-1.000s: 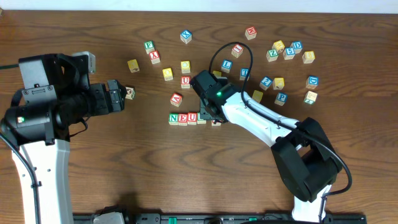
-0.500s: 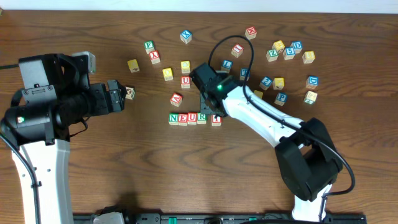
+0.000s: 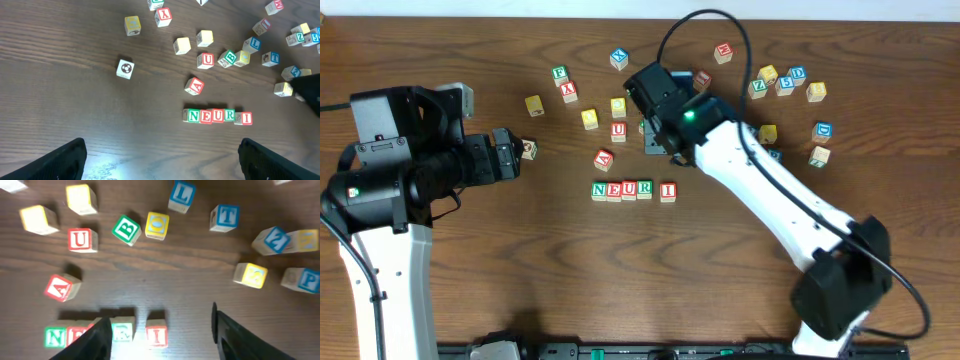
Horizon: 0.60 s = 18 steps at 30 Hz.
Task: Spell out NEURIPS
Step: 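Open the right gripper and raise it away from the I block, then move the right gripper toward the blue P block at right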
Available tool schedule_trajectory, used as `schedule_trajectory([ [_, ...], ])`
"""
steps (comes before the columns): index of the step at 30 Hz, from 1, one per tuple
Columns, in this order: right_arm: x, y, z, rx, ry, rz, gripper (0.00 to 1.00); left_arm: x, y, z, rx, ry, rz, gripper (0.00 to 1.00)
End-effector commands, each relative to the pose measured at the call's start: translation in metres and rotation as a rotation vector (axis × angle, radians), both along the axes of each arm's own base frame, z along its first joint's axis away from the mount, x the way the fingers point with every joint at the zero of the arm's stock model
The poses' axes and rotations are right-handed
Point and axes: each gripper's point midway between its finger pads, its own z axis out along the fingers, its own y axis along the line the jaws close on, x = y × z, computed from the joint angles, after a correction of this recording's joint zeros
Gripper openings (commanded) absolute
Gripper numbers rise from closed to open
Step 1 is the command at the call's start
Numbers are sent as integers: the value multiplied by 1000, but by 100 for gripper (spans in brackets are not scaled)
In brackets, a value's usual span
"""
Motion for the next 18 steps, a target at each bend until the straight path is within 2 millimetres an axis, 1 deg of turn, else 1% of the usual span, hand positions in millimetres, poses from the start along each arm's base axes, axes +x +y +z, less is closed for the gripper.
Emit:
schedule_trajectory([
  [1,5,-25,43,-7,-97,-48,66,0,0,7,3,-21,-8,95],
  [3,3,-40,51,-33,-109,-76,68,0,0,7,4,-21,-8,95],
  [6,1,-61,56,-75,-106,-115,70,0,0,7,4,-21,-8,95],
  [10,-2,-91,50,-129,-56,-171,71,0,0,7,4,-21,-8,95],
  [14,-1,-118,47,-135,-27,-255,71,0,0,7,4,-21,-8,95],
  [18,2,-139,45,-134,-11,-317,78,0,0,7,4,-21,-8,95],
])
